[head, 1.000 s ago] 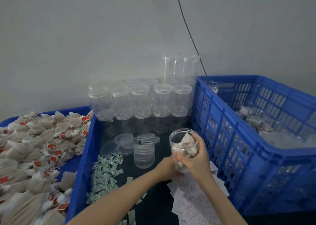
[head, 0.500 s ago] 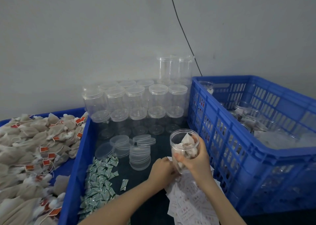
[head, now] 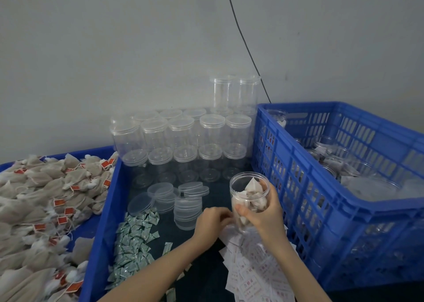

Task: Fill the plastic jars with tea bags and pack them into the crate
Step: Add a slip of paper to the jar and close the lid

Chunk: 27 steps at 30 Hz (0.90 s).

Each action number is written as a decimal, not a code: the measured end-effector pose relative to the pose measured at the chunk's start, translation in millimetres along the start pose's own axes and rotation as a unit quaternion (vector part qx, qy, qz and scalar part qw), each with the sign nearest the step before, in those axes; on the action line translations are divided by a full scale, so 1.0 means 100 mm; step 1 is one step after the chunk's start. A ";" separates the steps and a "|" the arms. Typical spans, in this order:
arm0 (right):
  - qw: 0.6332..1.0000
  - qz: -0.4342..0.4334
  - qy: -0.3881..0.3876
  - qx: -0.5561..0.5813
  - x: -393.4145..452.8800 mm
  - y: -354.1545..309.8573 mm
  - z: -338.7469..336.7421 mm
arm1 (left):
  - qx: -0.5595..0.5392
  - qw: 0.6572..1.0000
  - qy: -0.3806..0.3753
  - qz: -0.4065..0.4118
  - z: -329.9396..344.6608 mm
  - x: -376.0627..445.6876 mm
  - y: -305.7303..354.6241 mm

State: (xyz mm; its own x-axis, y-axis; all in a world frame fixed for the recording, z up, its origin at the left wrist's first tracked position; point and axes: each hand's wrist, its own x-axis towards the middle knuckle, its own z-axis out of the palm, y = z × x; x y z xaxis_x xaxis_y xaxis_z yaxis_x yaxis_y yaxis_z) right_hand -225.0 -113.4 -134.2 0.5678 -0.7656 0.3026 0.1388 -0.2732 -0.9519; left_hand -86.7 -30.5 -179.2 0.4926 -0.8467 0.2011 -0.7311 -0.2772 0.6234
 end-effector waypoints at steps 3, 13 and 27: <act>1.000 -0.002 0.002 -0.005 -0.01 -0.02 0.01 | -0.086 0.992 0.059 -0.065 -0.11 0.06 0.06; 0.999 0.008 -0.008 -0.030 -0.03 0.05 0.11 | -0.207 0.937 0.282 -0.018 -0.73 0.22 0.54; 0.998 0.026 -0.046 -0.037 -0.08 -0.07 0.21 | 0.255 0.943 -0.070 0.200 -1.18 0.19 0.72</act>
State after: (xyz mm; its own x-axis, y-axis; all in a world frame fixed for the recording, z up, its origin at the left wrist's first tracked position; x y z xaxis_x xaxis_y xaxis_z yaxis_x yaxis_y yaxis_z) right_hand -213.3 -92.7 -130.8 0.6455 -0.7236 0.2445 0.0494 -0.2798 -0.9588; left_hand -74.2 -12.9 -41.5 0.0874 -0.9718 0.2189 -0.9950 -0.0744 0.0672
